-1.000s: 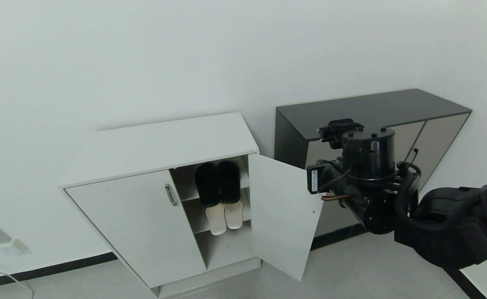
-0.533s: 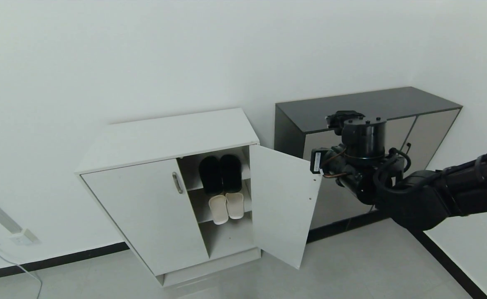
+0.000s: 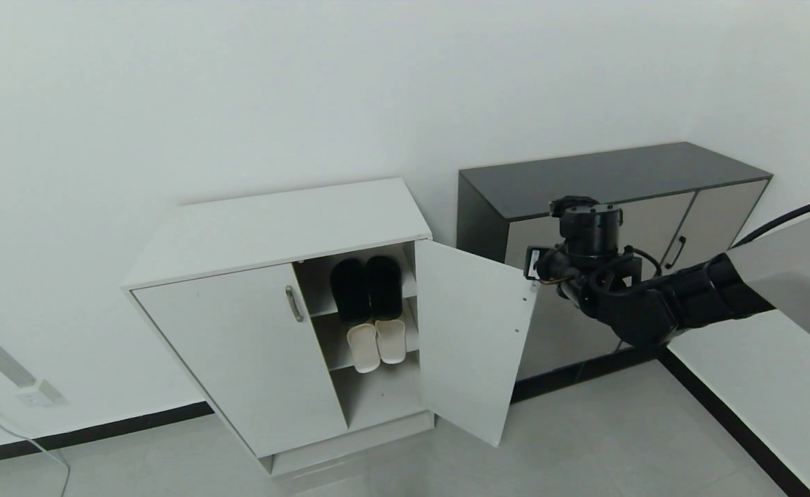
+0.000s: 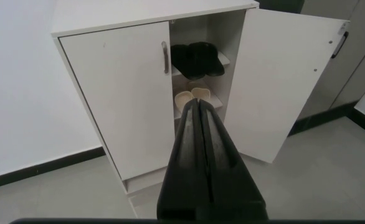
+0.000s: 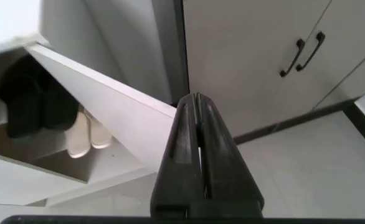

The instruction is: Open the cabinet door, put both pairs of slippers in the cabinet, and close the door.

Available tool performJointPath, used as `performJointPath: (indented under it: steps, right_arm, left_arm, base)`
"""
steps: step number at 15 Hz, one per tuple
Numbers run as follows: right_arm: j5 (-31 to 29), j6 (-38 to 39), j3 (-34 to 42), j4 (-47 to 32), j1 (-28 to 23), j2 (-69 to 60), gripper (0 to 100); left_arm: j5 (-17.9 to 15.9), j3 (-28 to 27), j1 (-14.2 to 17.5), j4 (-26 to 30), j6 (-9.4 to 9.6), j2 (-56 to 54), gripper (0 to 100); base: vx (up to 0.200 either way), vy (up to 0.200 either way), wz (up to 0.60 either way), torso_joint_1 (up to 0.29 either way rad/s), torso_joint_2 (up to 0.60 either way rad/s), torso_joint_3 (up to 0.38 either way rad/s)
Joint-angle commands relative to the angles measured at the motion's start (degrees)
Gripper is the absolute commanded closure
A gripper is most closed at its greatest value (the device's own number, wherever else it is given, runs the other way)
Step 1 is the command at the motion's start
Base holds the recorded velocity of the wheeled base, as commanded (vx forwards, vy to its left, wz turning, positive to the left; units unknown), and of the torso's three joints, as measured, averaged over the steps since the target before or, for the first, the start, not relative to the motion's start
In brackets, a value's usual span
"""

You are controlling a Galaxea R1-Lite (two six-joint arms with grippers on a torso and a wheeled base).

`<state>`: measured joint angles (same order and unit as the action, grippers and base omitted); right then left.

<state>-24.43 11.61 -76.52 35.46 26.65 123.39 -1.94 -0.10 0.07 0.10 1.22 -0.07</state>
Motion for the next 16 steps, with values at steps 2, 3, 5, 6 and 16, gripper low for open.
performJointPath:
  steps: [2,3,5,6,16]
  right_arm:
    - [0.0,0.0,-1.9,0.0,-1.2,4.0,100]
    - [0.0,0.0,-2.1,0.0,-1.3,4.8,100]
    - [0.1,0.0,-2.8,0.0,-1.7,5.5,100]
    - [0.1,0.1,-2.8,0.0,-1.9,5.7,100]
    - [0.1,0.0,-3.3,0.0,-2.0,7.9,100]
  left_arm:
    - [0.0,0.0,0.0,0.0,0.01,0.1,100]
    - [0.0,0.0,0.0,0.0,0.01,0.1,100]
    - [0.1,0.0,0.0,0.0,0.01,0.1,100]
    - [0.1,0.0,0.0,0.0,0.01,0.1,100]
    - [0.1,0.0,0.0,0.0,0.01,0.1,100]
  base:
    - [0.000,0.000,0.00,0.000,0.00,0.000]
    - [0.000,0.000,0.00,0.000,0.00,0.000]
    - [0.000,0.000,0.00,0.000,0.00,0.000]
    - [0.000,0.000,0.00,0.000,0.00,0.000]
    - [0.000,0.000,0.00,0.000,0.00,0.000]
